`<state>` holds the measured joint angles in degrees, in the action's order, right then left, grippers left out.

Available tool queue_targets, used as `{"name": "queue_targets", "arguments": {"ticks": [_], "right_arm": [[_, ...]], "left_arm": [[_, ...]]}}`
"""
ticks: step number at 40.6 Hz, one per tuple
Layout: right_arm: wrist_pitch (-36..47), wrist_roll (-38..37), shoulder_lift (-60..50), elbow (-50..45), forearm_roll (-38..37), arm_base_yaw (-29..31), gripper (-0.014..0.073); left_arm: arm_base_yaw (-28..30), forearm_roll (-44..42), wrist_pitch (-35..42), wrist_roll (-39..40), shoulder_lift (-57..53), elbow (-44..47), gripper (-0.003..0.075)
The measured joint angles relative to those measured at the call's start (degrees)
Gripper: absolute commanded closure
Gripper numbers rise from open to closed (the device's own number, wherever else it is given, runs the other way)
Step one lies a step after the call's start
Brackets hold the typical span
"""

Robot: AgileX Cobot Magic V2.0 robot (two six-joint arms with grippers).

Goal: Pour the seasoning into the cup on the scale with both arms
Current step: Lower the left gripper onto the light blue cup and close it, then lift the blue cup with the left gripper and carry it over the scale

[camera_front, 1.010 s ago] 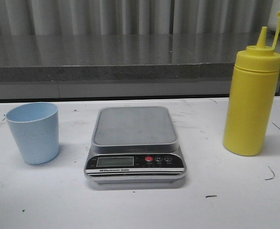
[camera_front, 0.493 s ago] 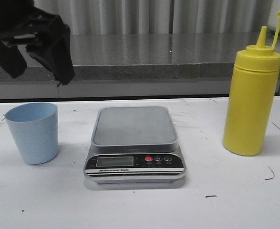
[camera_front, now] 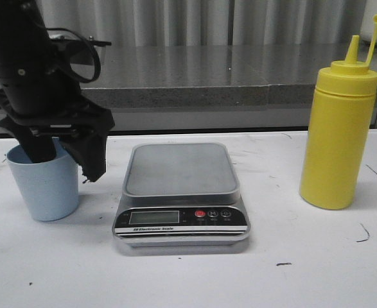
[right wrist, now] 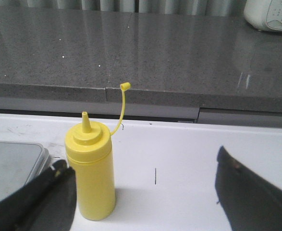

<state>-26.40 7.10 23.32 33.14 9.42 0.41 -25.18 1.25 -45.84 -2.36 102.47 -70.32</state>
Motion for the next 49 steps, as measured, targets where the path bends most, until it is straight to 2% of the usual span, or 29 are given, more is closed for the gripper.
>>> {"name": "queue_targets", "arguments": {"ticks": [4,11,14,22,27,35,49], "right_arm": [[0.0,0.0,0.0,0.0,0.0,0.0,-0.0013],[0.0,0.0,0.0,0.0,0.0,0.0,-0.0013],[0.0,0.0,0.0,0.0,0.0,0.0,-0.0013],[0.0,0.0,0.0,0.0,0.0,0.0,-0.0013],[0.0,0.0,0.0,0.0,0.0,0.0,-0.0013],[0.0,0.0,0.0,0.0,0.0,0.0,-0.0013],[0.0,0.0,0.0,0.0,0.0,0.0,-0.0013]], "left_arm": [[0.0,0.0,0.1,0.0,0.5,0.0,0.0383],[0.0,-0.1,0.1,0.0,0.5,0.0,0.0664],[0.0,-0.1,0.0,0.0,0.5,0.0,0.0739],[0.0,-0.7,-0.8,0.0,0.5,-0.2,0.0740],[0.0,-1.3,-6.4,0.0,0.7,-3.2,0.0740],[-0.7,-1.3,-15.8,-0.1,1.0,-13.5,0.0740],[-8.7,-1.6,-22.0,-0.1,6.4,-30.5,0.0740]]}}
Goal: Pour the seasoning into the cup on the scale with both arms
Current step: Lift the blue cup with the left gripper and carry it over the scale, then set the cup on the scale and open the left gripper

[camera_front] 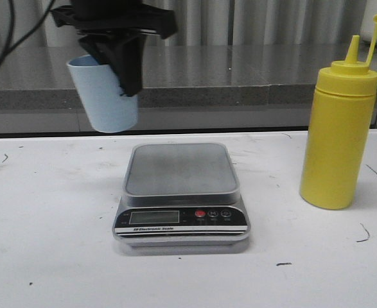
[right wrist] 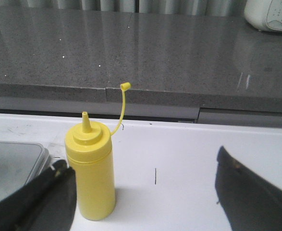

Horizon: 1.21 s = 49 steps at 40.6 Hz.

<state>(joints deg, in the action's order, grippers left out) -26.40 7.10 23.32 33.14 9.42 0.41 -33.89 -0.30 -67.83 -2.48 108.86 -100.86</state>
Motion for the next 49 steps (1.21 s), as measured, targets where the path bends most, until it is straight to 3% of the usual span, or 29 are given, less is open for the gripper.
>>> {"name": "queue_targets", "arguments": {"ticks": [14,31,37,45,49], "right_arm": [[0.0,0.0,0.0,0.0,0.0,0.0,-0.0013],[0.0,0.0,0.0,0.0,0.0,0.0,-0.0013],[0.0,0.0,0.0,0.0,0.0,0.0,-0.0013],[0.0,0.0,0.0,0.0,0.0,0.0,-0.0013],[0.0,0.0,0.0,0.0,0.0,0.0,-0.0013]], "left_arm": [[-6.1,0.3,-2.6,0.0,11.4,-11.5,0.0740],[-6.7,0.3,-2.9,-0.1,14.4,-12.4,0.0719],[-6.7,0.3,-2.9,-0.1,14.5,-12.4,0.0574],[-6.7,0.3,-2.9,-0.1,14.7,-12.4,0.0253],[-6.7,-0.3,-2.9,-0.1,14.7,-12.4,0.0199]]}}
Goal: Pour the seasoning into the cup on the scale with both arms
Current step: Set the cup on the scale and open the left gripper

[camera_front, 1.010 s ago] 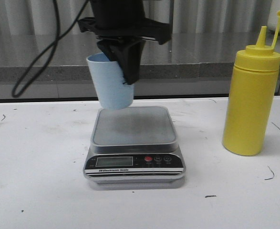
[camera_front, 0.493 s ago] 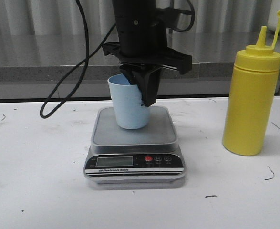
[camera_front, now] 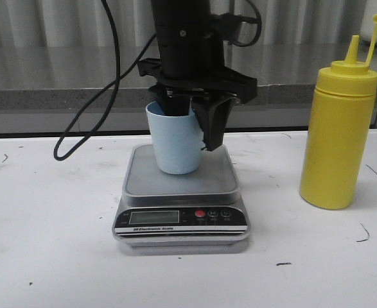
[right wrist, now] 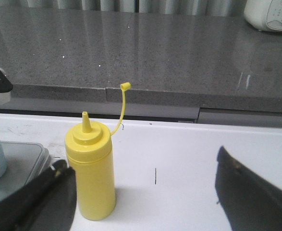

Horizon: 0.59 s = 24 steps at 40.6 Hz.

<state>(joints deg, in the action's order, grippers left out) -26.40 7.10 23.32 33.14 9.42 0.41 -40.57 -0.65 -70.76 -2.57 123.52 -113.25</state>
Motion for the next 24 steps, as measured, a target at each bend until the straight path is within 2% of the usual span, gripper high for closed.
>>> {"name": "queue_targets", "arguments": {"ticks": [24], "right_arm": [[0.0,0.0,0.0,0.0,0.0,0.0,-0.0013]], "left_arm": [[0.0,-0.7,-0.2,0.0,-5.6,0.0,0.0208]]}}
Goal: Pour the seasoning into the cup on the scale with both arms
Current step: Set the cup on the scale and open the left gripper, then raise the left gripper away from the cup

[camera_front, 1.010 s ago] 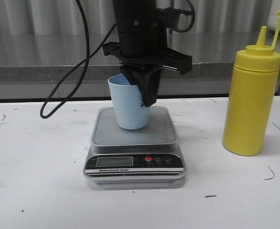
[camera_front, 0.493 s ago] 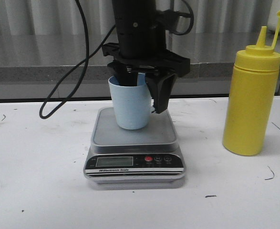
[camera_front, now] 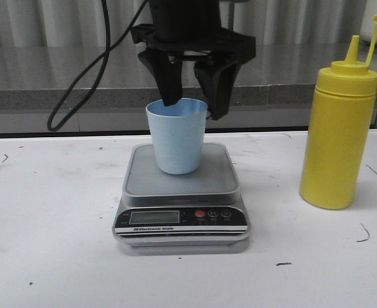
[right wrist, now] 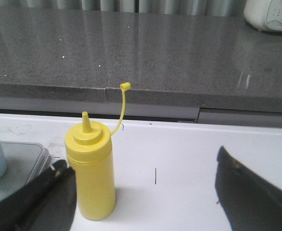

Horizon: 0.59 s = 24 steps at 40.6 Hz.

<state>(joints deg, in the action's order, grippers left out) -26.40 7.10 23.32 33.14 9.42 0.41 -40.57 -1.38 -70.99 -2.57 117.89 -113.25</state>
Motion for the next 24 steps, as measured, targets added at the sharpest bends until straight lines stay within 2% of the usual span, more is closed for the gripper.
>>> {"name": "queue_targets", "arguments": {"ticks": [6,10,21,23,24], "right_arm": [[0.0,0.0,0.0,0.0,0.0,0.0,-0.0013],[0.0,0.0,0.0,0.0,0.0,0.0,-0.0013],[0.0,0.0,0.0,0.0,0.0,0.0,-0.0013],[0.0,0.0,0.0,0.0,0.0,0.0,-0.0013],[0.0,0.0,0.0,0.0,0.0,0.0,-0.0013]], "left_arm": [[0.0,-0.2,-0.3,-0.1,-2.9,0.0,0.0211],[0.0,-0.5,-0.4,-0.1,-5.0,0.0,0.0279],[0.0,-0.8,-0.7,-0.1,-11.4,0.0,0.0674],[0.0,-0.9,-0.7,-0.1,-12.1,0.0,0.0736],[0.0,-1.0,-0.8,-0.1,-12.5,0.0,0.0738]]}}
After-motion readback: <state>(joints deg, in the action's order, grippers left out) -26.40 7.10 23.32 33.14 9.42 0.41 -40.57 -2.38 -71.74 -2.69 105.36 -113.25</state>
